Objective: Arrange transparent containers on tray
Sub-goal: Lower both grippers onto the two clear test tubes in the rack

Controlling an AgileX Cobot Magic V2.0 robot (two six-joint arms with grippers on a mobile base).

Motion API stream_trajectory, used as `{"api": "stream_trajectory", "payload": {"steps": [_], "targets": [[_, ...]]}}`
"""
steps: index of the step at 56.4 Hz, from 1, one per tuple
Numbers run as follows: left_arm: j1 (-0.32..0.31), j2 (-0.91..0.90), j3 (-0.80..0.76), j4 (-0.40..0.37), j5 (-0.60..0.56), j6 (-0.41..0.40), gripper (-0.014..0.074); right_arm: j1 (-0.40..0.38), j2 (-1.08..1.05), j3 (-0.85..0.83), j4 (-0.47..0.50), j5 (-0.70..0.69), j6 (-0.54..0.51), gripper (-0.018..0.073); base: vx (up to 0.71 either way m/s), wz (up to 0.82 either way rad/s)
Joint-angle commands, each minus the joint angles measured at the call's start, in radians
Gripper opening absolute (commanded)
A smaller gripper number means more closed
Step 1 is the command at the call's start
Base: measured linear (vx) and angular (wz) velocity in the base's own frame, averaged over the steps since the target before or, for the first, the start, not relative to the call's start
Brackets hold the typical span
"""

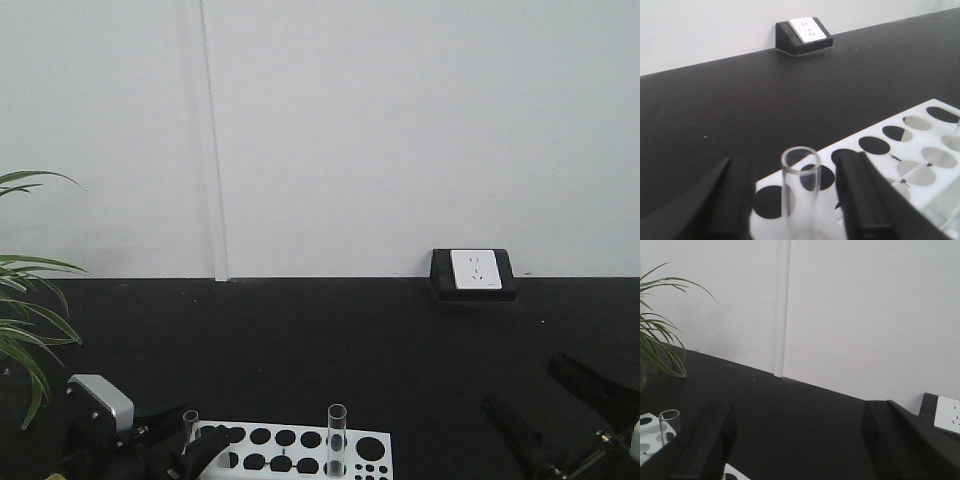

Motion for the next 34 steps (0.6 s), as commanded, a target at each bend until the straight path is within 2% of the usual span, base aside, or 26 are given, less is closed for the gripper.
{"api": "stream_trajectory", "payload": {"steps": [1,6,11,18,22,27,34], "targets": [[-0.010,-0.033,-0.023,-0.039,-0.094,0.000,0.0325,0.001,-0.016,-0.030,0.019,-0.080,-0.011,0.0564,0.00,0.00],[-0.010,-0.033,-0.023,-0.041,-0.098,0.000,0.0182,0.001,-0.016,-0.030,0.019,-0.080,-0.011,0.0564,0.00,0.00],[-0.010,-0.033,-0.023,-0.041,-0.099,0.028,0.0000,0.001,-0.016,-0.030,0.019,-0.080,-0.011,0.0564,0.00,0.00],[-0.010,-0.050,-0.023,-0.041,-0.118,0.024,-0.0007,0.001,-0.016,-0.030,0.018,-0.078,-0.011,0.0564,0.00,0.00],[-0.010,-0.086,-0.024,-0.041,-0.125,-0.013,-0.0004,0.001,-0.016,-0.030,0.011,-0.072,-0.011,0.0564,0.00,0.00],[-0.010,-0.168,-0.024,-0.041,-0.123,-0.066,-0.0003,0.001,-0.016,-0.030,-0.017,-0.054,-0.011,0.0564,0.00,0.00],[-0.009,-0.329,-0.038,-0.041,-0.069,-0.082,-0.0001,0.001,-0.016,-0.030,-0.044,-0.034,-0.010,0.0564,0.00,0.00]]}}
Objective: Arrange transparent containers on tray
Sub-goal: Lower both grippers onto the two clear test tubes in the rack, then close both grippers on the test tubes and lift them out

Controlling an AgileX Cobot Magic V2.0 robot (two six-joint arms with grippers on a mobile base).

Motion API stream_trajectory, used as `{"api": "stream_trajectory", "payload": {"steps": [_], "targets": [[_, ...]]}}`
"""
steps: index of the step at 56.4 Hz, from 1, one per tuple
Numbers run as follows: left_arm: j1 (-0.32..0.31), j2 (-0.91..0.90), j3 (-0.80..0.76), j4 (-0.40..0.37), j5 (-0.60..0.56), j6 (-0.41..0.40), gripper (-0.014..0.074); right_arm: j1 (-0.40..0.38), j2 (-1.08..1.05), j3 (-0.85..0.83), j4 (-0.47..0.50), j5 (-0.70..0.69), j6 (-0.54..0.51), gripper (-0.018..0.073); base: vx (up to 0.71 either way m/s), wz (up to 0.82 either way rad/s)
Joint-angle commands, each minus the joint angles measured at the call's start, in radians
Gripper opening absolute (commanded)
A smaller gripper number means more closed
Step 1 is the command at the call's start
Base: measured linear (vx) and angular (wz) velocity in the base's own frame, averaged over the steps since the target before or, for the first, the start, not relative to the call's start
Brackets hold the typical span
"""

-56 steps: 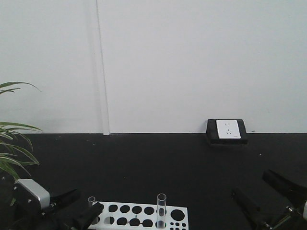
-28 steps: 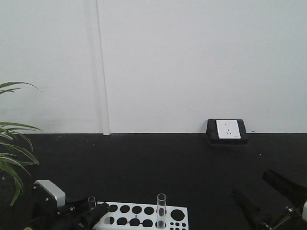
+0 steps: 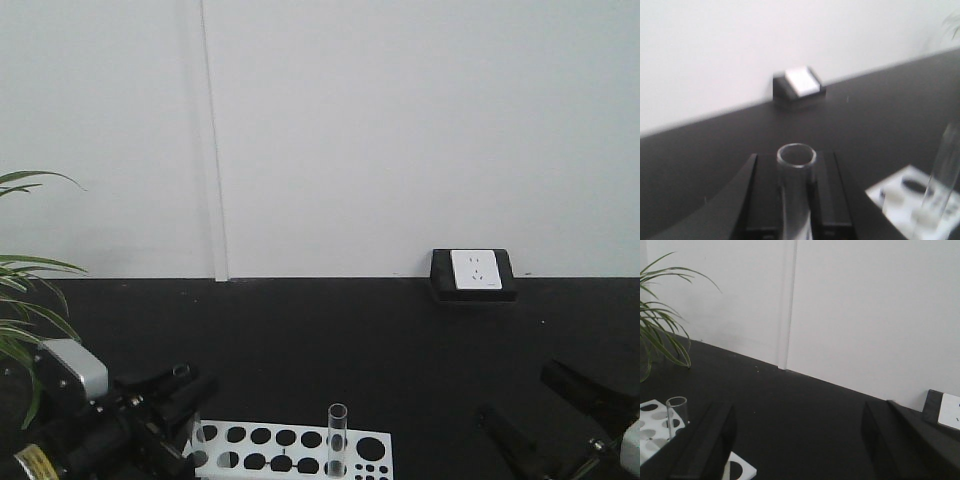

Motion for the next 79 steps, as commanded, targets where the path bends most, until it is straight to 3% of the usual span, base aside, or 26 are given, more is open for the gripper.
{"api": "stream_trajectory", "payload": {"steps": [1,7,14,32,33,58,66,79], "targets": [[-0.006,-0.169,-0.047,-0.032,-0.023,-0.023,-0.0001,0.001,-0.016,-0.030,0.004,-0.060,-0.009,0.0564,0.00,0.00],[-0.006,-0.313,-0.121,-0.030,0.162,-0.058,-0.0001,0.012,-0.013,-0.032,0.000,-0.059,-0.006,0.0564,0.00,0.00],[-0.006,-0.459,-0.207,-0.014,0.368,-0.110,-0.0001,0.096,0.038,-0.067,-0.014,-0.047,-0.006,0.0564,0.00,0.00],[-0.006,-0.638,-0.232,0.003,0.570,-0.127,-0.0001,0.283,0.258,-0.239,-0.006,-0.065,0.069,0.0564,0.00,0.00],[-0.006,-0.652,-0.232,0.002,0.615,-0.127,-0.0001,0.320,0.312,-0.285,-0.006,-0.066,0.069,0.0564,0.00,0.00],[-0.006,-0.653,-0.232,0.002,0.640,-0.151,-0.0001,0.341,0.556,-0.432,-0.005,-0.130,0.068,0.0552,0.00,0.00],[-0.006,-0.653,-0.232,0.003,0.651,-0.150,-0.0001,0.341,0.582,-0.439,-0.004,-0.173,0.062,0.0440,0.00,0.00],[-0.006,-0.653,-0.232,0.003,0.662,-0.150,-0.0001,0.341,0.582,-0.439,-0.005,-0.202,0.062,0.0007,0.00,0.00]]}}
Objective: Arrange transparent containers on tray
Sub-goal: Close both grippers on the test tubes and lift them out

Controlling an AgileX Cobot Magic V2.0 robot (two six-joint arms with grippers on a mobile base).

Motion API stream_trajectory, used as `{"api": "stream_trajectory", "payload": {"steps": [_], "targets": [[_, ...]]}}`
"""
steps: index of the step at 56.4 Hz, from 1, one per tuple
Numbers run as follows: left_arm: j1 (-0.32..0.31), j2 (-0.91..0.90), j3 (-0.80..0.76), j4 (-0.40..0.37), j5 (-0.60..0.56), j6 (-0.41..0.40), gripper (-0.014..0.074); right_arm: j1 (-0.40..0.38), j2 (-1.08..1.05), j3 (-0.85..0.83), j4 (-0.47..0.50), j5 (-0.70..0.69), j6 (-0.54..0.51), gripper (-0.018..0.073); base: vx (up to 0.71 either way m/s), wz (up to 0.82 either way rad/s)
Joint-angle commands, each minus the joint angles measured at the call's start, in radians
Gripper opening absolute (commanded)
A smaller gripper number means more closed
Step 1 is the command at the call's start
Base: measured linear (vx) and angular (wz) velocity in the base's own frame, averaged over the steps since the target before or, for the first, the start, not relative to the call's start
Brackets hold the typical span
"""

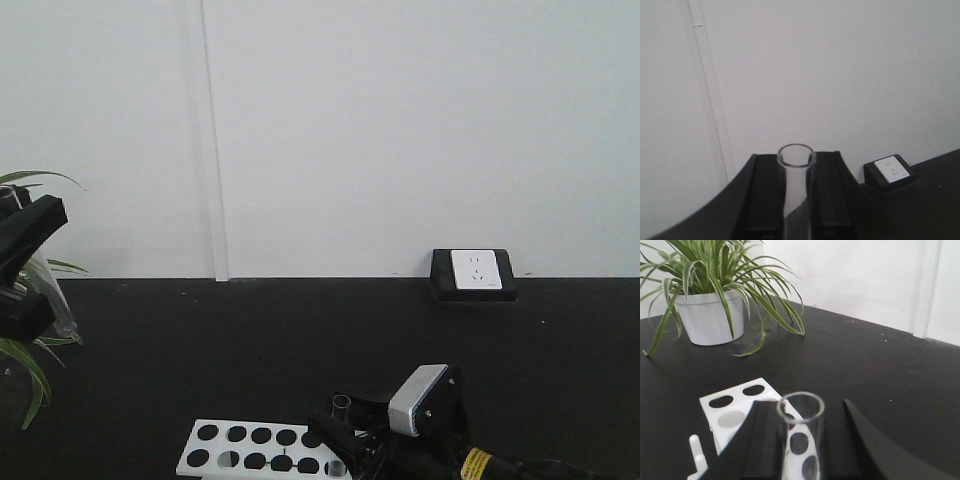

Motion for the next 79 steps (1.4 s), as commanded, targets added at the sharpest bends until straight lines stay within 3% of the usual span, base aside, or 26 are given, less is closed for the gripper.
{"api": "stream_trajectory", "payload": {"steps": [1,16,30,44,55,79], "targets": [[-0.006,-0.015,-0.034,-0.023,-0.060,-0.009,-0.0001,-0.003,-0.042,-0.025,0.019,-0.105,-0.009,-0.0015,0.00,0.00],[-0.006,-0.015,-0.034,-0.023,-0.031,-0.009,-0.0001,-0.003,-0.153,-0.025,0.028,-0.067,-0.002,-0.0013,0.00,0.00],[-0.016,-0.016,-0.034,-0.024,0.112,-0.012,-0.0001,-0.003,-0.436,-0.025,0.031,0.181,0.099,-0.0013,0.00,0.00],[-0.108,-0.038,-0.034,-0.033,0.253,-0.012,-0.0001,-0.004,-0.701,-0.024,0.022,0.472,0.194,-0.0013,0.00,0.00],[-0.178,-0.097,-0.034,-0.032,0.363,-0.012,-0.0001,-0.004,-0.828,-0.024,-0.017,0.608,0.240,-0.0013,0.00,0.00],[-0.192,-0.106,-0.034,-0.032,0.385,-0.009,-0.0001,-0.004,-0.884,-0.024,-0.017,0.647,0.242,-0.0013,0.00,0.00]]}}
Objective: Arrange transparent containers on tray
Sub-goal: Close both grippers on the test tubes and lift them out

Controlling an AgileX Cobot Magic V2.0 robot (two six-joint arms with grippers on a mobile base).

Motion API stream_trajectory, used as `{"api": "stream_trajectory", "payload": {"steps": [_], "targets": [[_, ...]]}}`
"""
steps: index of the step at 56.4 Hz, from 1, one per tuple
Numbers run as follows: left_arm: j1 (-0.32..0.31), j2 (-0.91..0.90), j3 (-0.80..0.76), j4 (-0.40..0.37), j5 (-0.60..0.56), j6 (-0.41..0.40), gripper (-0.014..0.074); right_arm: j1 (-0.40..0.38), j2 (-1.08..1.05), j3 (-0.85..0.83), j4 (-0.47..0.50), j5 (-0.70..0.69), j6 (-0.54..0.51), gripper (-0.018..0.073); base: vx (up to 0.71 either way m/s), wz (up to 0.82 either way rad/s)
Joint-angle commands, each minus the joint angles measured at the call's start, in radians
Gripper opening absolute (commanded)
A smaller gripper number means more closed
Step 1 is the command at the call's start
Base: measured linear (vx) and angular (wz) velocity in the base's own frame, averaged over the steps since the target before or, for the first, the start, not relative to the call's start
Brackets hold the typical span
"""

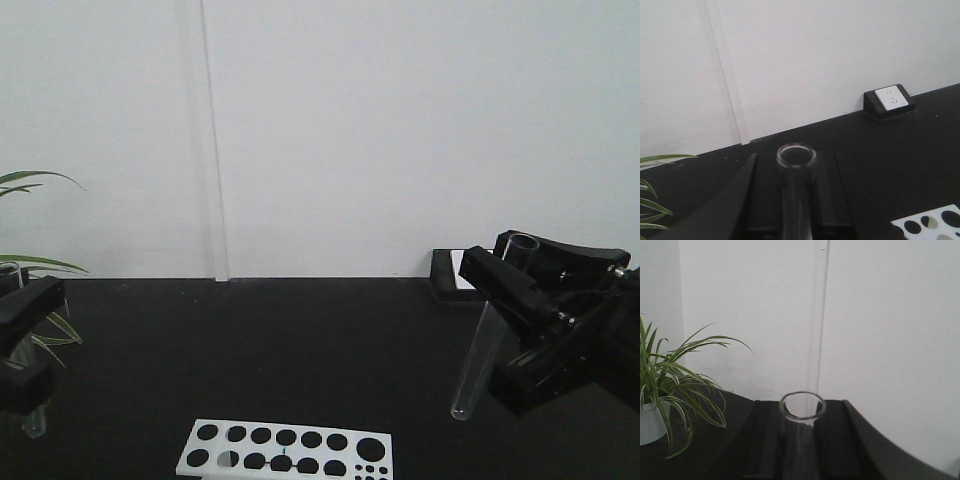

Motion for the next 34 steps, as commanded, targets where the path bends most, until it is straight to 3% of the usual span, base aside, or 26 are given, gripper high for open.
{"api": "stream_trajectory", "payload": {"steps": [1,34], "targets": [[-0.006,-0.013,-0.034,-0.002,-0.064,-0.008,-0.0001,-0.003,-0.015,-0.029,0.011,-0.058,-0.001,-0.0013,0.00,0.00],[-0.006,-0.013,-0.034,-0.002,-0.063,-0.008,-0.0001,-0.003,-0.015,-0.029,0.011,-0.058,-0.001,-0.0013,0.00,0.00]]}}
